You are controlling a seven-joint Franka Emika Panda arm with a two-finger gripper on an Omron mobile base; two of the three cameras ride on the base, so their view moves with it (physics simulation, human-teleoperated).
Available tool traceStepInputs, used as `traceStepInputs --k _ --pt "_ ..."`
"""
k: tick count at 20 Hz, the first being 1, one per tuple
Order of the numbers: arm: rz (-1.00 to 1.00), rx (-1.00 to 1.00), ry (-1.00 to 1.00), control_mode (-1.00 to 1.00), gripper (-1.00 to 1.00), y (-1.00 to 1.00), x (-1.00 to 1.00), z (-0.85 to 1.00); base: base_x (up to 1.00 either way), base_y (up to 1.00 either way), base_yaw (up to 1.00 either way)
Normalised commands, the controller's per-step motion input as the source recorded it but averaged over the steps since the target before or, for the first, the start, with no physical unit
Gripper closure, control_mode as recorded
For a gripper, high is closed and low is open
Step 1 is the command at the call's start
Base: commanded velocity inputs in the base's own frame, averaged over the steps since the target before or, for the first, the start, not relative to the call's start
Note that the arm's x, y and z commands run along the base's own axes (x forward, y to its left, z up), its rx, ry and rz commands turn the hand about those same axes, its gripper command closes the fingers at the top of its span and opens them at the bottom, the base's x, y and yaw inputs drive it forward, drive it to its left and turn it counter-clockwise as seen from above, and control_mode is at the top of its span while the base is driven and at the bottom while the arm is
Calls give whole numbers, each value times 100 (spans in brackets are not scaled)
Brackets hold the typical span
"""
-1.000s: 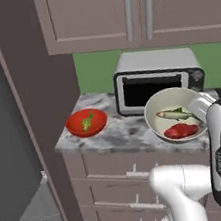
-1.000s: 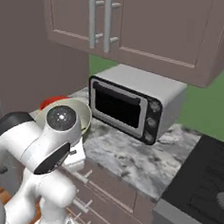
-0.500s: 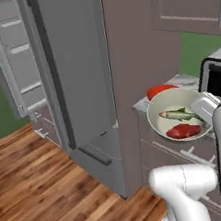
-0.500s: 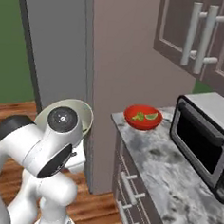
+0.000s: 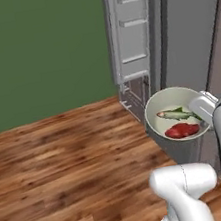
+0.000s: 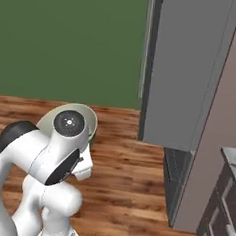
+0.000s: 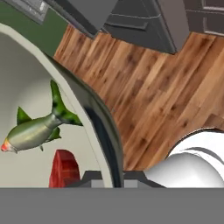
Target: Place the bowl with the broccoli and lemon wedge on the top shelf of the fridge. Place the bowl with the fish and steak on the second highest shelf of the fridge.
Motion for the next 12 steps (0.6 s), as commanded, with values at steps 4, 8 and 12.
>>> traceStepInputs --k 4,8,12 --pt "0 0 0 100 100 0 0 0 99 100 17" --pt "0 0 0 100 100 0 0 0 100 100 4" --pt "0 0 0 100 100 0 0 0 100 96 0"
